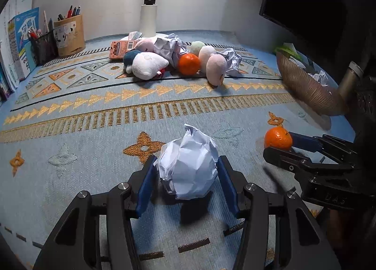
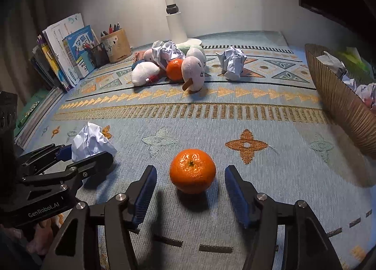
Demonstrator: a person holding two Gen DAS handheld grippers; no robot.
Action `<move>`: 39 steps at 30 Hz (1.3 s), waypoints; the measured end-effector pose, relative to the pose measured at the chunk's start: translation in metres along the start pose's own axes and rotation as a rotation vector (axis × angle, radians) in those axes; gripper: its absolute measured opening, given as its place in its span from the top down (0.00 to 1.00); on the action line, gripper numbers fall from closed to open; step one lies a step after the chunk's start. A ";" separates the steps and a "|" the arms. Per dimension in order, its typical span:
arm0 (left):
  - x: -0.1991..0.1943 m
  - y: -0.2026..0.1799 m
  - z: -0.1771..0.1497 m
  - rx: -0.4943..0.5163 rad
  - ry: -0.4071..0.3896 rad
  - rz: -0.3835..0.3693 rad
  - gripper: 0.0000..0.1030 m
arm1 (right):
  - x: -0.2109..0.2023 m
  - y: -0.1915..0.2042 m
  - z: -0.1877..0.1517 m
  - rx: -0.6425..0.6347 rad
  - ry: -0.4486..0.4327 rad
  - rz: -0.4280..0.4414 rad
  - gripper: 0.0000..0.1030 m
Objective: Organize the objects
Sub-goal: 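Carry the paper ball and orange to the glass bowl and release both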
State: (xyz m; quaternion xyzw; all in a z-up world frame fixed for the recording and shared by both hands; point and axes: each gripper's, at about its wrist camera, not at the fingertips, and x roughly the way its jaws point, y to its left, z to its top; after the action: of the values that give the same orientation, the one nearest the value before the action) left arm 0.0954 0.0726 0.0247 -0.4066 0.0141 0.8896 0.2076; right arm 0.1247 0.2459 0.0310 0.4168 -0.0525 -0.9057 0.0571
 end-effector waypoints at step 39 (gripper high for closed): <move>0.044 -0.230 0.162 0.228 -0.178 -0.323 0.13 | -0.144 -0.234 0.057 0.504 -0.256 -0.259 0.52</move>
State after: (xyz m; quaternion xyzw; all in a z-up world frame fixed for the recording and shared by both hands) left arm 0.0414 0.3300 0.1341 -0.2971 0.0310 0.8698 0.3926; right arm 0.1602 0.5006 0.1424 0.3037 -0.2285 -0.9090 -0.1710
